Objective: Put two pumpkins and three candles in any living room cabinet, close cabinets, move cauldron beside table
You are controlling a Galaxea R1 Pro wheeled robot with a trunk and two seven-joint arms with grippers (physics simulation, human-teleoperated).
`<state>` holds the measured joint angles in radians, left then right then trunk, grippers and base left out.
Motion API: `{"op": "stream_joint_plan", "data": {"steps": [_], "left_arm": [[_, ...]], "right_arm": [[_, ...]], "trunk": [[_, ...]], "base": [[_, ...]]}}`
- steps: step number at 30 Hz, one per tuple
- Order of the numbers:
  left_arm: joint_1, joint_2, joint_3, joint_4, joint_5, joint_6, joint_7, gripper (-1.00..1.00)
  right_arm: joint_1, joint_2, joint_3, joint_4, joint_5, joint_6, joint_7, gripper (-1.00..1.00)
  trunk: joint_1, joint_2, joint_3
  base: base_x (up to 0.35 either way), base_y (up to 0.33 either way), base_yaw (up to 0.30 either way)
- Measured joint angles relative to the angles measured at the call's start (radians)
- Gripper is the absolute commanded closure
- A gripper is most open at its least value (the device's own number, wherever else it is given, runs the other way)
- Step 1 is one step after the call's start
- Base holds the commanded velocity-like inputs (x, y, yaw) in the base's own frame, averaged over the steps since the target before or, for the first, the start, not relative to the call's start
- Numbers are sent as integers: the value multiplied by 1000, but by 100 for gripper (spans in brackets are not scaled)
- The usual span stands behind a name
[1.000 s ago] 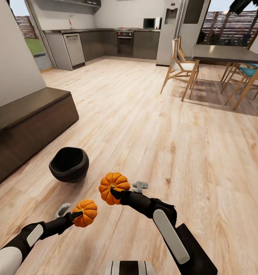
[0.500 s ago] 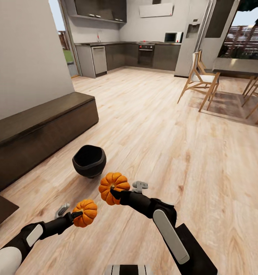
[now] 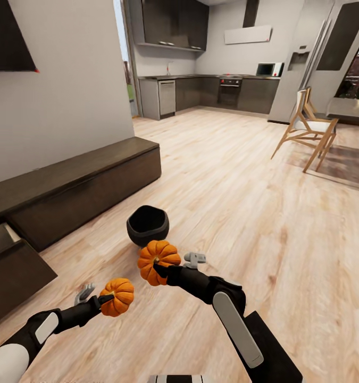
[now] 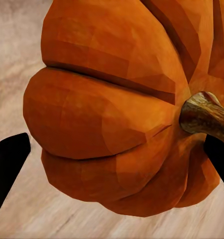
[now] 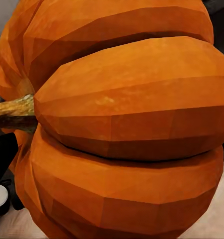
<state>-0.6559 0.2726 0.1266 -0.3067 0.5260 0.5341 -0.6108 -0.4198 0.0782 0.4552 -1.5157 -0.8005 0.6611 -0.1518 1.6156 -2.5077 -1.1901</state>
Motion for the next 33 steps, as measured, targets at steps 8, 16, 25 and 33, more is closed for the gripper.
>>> {"op": "stream_joint_plan", "data": {"steps": [8, 16, 25, 33], "left_arm": [[0, 1, 0, 0, 0, 1, -1, 100], [0, 2, 1, 0, 1, 1, -3, 100], [0, 3, 1, 0, 1, 0, -4, 100], [0, 13, 1, 0, 2, 0, -5, 100]], "right_arm": [[0, 0, 0, 0, 0, 0, 0, 100], [0, 0, 0, 0, 0, 0, -2, 100], [0, 0, 2, 0, 0, 0, -1, 100], [0, 1, 3, 0, 2, 1, -3, 100]], "trunk": [[-3, 2, 31], [-7, 4, 62], [-11, 6, 95], [-15, 8, 122]], "base": [[-206, 0, 286], [-74, 0, 286], [-86, 0, 286], [-168, 0, 285]]}}
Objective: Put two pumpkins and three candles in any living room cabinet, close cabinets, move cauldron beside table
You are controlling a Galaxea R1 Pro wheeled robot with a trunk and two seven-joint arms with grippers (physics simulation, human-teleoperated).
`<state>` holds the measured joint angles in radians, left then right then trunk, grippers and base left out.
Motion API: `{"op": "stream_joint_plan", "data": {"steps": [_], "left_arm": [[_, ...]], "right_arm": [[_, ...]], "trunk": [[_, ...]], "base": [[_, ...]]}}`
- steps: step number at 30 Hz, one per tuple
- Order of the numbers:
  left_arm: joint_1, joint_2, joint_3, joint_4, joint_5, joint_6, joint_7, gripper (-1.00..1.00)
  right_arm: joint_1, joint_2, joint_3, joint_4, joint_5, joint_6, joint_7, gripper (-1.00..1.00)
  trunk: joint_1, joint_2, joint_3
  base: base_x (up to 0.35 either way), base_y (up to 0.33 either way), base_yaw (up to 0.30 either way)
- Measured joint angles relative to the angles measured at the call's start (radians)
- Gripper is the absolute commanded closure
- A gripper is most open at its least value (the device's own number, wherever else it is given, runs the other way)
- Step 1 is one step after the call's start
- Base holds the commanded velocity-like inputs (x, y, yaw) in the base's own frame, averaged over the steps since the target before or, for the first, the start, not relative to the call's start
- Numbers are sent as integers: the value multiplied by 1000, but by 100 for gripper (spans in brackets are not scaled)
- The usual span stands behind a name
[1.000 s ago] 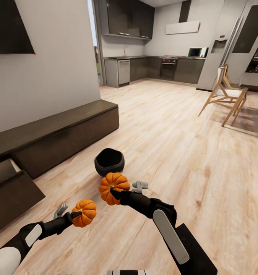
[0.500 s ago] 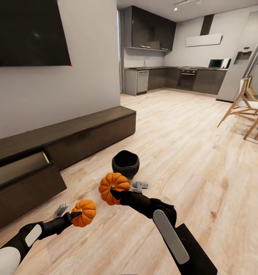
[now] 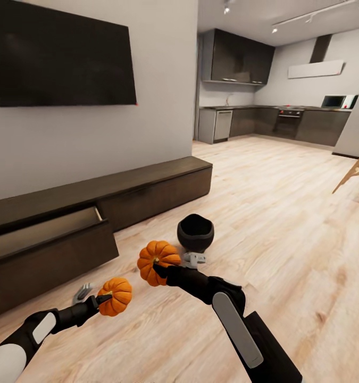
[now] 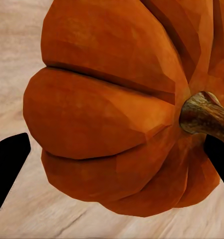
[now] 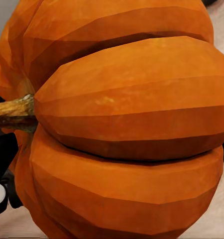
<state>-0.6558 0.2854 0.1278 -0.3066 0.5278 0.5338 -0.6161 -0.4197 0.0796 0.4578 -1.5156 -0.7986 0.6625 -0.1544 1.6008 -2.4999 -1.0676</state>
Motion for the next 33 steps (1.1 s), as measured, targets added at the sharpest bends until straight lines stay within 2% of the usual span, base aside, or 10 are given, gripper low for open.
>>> {"op": "stream_joint_plan", "data": {"steps": [13, 18, 20, 24, 26, 30, 33], "left_arm": [[0, 4, 0, 0, 0, -2, -2, 100], [0, 18, 1, 1, 1, -5, -2, 100], [0, 24, 11, 2, 0, -5, -2, 100], [0, 53, 61, 1, 1, -3, -2, 100], [0, 68, 75, 1, 3, 14, -3, 100], [0, 81, 80, 2, 0, 77, -2, 100], [0, 87, 83, 2, 1, 122, -2, 100]], "right_arm": [[0, 1, 2, 1, 5, 1, -1, 100], [0, 2, 2, 3, 7, 2, -1, 100], [0, 2, 3, 3, 7, 3, -1, 100], [0, 2, 3, 3, 7, 4, -2, 100], [0, 4, 5, 3, 7, 5, -2, 100], [0, 8, 5, 3, 8, 6, -7, 100], [0, 21, 6, 3, 7, 8, -54, 100]], "trunk": [[-46, 83, 34], [-65, 118, 47], [-73, 132, 52], [-88, 160, 62], [-96, 174, 67], [-111, 202, 77], [-123, 223, 85]], "base": [[-3, 0, 280], [0, 0, 279], [0, 0, 279], [0, 0, 278], [0, 0, 278], [0, 0, 278], [0, 0, 278]]}}
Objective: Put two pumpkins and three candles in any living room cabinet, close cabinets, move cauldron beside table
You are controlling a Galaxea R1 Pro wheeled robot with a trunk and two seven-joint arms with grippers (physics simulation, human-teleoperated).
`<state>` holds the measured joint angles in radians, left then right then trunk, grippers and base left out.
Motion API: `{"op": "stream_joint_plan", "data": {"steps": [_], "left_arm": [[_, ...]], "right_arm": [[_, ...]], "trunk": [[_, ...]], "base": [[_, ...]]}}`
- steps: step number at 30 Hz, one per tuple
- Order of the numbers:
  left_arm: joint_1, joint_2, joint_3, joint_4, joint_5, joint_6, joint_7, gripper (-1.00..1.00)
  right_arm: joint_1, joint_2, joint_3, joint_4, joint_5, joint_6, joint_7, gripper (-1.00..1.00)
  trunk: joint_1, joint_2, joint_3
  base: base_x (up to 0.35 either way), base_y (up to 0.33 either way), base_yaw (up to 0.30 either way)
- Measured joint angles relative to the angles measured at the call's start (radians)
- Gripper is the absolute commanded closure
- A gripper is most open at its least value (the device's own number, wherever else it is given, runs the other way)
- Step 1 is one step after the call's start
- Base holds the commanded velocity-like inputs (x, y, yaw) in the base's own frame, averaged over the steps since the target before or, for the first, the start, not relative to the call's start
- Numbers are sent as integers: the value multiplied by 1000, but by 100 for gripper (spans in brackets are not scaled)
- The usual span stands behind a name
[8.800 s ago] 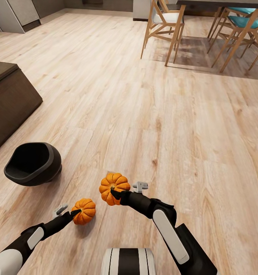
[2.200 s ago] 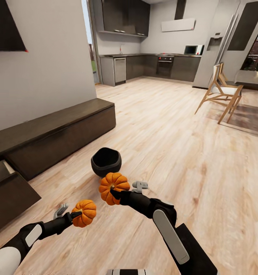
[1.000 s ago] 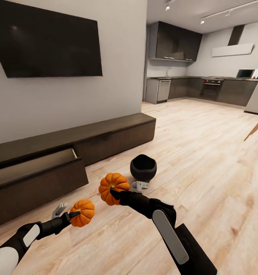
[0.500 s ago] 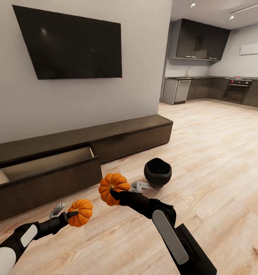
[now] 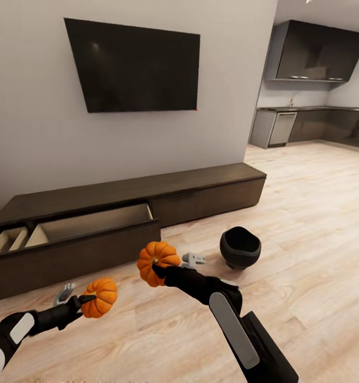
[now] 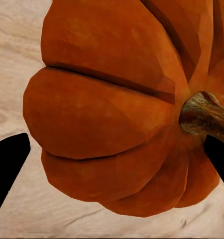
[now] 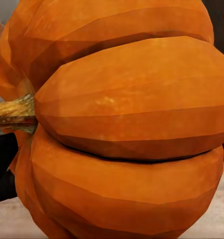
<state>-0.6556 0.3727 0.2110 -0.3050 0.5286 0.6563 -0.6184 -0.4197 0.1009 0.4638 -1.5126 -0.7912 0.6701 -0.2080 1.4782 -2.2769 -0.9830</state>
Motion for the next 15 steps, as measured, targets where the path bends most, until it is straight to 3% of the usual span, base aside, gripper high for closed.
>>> {"op": "stream_joint_plan", "data": {"steps": [5, 8, 15], "left_arm": [[0, 21, 2, -1, 1, 79, 2, 100], [0, 22, 3, -9, 5, 117, 2, 100], [0, 23, 1, -59, 12, 203, 1, 100]], "right_arm": [[0, 50, 18, 0, -10, 6, -130, 100], [0, 59, 60, 0, -8, 6, -170, 100], [0, 74, 91, -2, -9, 10, -277, 100]], "trunk": [[-19, 35, 12], [-31, 56, 18], [-58, 105, 33]], "base": [[0, 0, 255], [0, 0, 244], [0, 0, 234]]}}
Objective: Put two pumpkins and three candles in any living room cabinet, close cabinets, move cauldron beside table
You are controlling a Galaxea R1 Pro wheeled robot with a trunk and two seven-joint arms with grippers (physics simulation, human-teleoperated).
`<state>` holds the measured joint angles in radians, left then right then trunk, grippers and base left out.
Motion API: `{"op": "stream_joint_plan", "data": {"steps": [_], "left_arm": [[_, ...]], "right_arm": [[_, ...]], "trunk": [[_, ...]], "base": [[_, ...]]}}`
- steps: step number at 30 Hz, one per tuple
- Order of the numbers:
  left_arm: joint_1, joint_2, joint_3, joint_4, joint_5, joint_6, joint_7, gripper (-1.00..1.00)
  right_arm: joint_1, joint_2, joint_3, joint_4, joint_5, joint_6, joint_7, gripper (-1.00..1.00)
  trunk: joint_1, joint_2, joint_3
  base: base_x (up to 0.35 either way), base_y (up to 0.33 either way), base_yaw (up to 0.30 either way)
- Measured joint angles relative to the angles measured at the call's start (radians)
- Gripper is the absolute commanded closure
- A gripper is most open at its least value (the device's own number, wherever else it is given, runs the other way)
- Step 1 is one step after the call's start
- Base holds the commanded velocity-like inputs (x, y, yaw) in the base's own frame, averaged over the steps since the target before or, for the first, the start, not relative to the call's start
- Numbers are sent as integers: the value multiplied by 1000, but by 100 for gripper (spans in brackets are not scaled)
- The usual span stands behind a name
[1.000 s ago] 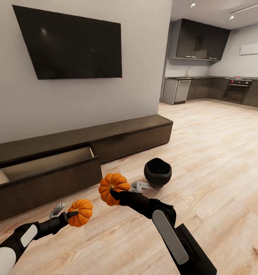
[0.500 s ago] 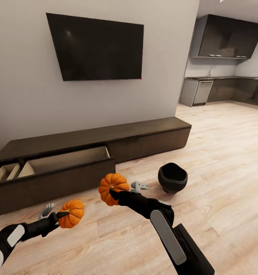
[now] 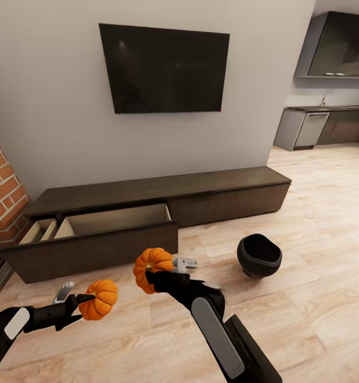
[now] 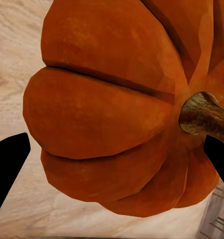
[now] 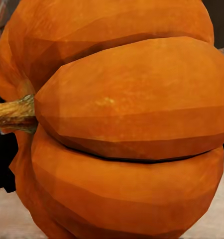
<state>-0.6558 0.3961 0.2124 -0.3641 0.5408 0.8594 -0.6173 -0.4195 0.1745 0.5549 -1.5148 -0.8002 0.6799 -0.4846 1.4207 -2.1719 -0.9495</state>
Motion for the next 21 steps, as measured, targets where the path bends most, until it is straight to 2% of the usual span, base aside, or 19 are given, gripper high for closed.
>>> {"op": "stream_joint_plan", "data": {"steps": [3, 6, 14, 16, 18, 21], "left_arm": [[0, 14, 1, -3, -2, 22, 0, 100], [0, 26, 1, -6, -1, 31, 0, 100], [1, 33, -1, -7, 1, 45, -11, 100], [6, 33, -2, -7, 1, 44, -58, 100], [10, 33, -4, -8, -3, 43, -139, 100], [12, 36, -4, -7, -18, 34, -189, 100]], "right_arm": [[0, 0, 41, 0, 3, 7, -64, 100], [0, 0, 64, -1, 0, 8, -131, 100], [0, 0, 72, 0, -5, 9, -155, 100], [0, 0, 72, 0, -5, 9, -156, 100], [0, 0, 72, 0, -3, 9, -155, 100], [0, 0, 72, 0, -4, 9, -154, 100]], "trunk": [[-11, 21, 6], [-19, 35, 9], [-19, 35, -1], [-19, 35, -3], [-19, 35, -6], [-20, 35, -10]], "base": [[0, 0, 221], [0, 0, 212], [0, 0, 199], [5, 15, 197], [89, 159, 195], [145, 228, 183]]}}
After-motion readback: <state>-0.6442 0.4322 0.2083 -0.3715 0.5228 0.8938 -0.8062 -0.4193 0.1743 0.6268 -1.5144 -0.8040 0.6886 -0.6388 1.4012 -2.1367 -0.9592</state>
